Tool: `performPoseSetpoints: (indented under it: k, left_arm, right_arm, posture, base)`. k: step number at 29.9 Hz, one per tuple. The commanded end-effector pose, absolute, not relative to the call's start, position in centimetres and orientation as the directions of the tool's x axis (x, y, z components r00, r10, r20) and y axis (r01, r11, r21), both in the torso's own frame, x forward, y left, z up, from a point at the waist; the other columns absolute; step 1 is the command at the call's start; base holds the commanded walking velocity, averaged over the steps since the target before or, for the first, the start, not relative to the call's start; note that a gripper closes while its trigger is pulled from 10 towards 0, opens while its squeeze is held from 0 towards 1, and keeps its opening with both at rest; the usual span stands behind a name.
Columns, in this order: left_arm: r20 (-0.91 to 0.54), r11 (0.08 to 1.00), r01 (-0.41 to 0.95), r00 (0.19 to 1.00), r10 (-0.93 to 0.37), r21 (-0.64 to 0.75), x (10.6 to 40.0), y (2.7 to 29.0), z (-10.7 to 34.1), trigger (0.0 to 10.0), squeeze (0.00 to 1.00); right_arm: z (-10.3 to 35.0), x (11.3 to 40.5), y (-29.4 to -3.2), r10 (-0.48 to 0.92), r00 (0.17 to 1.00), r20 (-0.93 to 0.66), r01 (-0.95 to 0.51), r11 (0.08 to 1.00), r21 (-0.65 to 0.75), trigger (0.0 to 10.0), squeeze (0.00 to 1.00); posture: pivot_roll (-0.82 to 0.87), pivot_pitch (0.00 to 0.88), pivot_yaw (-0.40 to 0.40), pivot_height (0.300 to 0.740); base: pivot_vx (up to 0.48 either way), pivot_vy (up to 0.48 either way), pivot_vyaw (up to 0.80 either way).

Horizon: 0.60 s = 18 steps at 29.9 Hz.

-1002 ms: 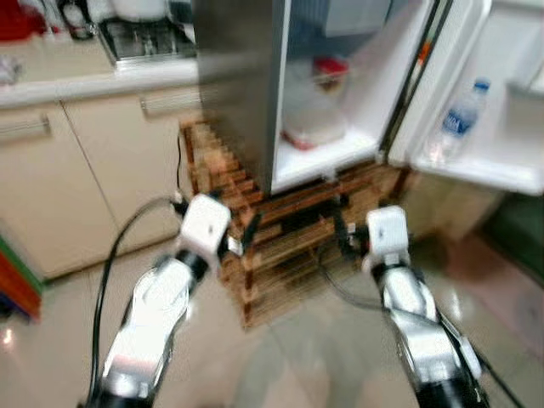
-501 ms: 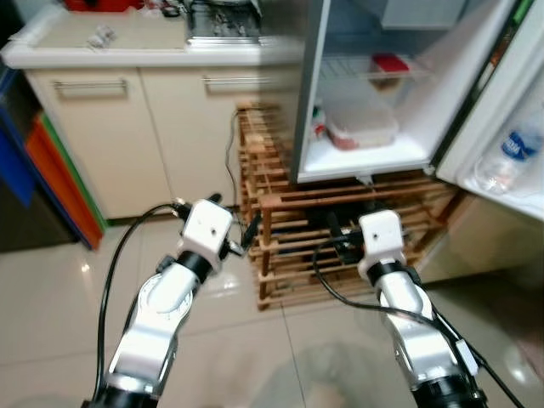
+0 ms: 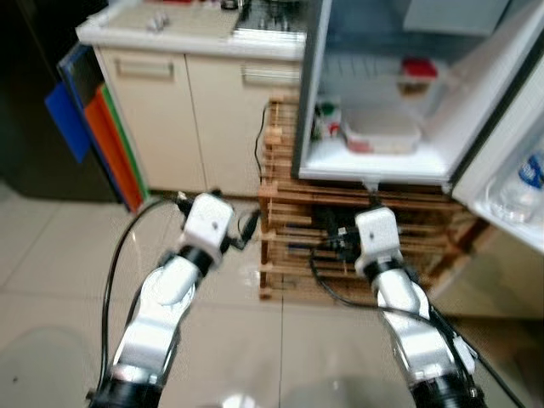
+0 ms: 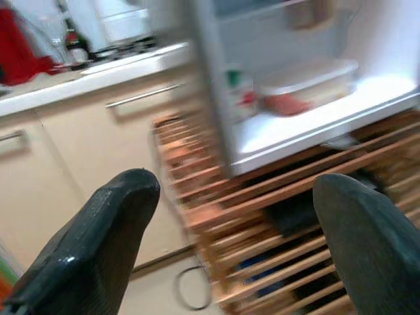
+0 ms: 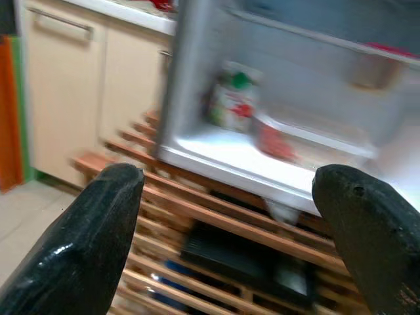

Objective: Restocking fridge

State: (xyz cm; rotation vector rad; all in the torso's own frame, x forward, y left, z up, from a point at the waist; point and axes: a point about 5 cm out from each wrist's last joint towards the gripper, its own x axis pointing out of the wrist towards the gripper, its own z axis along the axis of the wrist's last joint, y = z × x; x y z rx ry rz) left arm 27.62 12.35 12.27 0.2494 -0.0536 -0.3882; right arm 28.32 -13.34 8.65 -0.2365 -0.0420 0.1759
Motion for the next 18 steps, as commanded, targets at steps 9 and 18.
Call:
performPoseSetpoints:
  k: [9, 18]
  left_arm:
    - [0.038, 0.87, 0.417, 0.896, -0.441, 0.262, 27.62, 11.18, 12.91, 10.0, 0.0]
    - [0.05, 0.87, 0.427, 0.891, -0.452, 0.248, 27.37, 10.92, 13.05, 10.0, 0.0]
  right_arm:
    - [8.65, 28.45, -14.23, 0.153, 0.988, 0.023, -0.143, 0.96, -0.242, 10.0, 0.0]
    - [8.4, 28.33, -14.32, 0.155, 0.988, 0.013, -0.147, 0.959, -0.241, 10.0, 0.0]
  posture:
    - [0.0, 0.0, -0.005, 0.74]
    - [-0.01, 0.0, -0.01, 0.74]
  base:
    - [0.0, -0.48, 0.0]
    - [0.0, -0.48, 0.0]
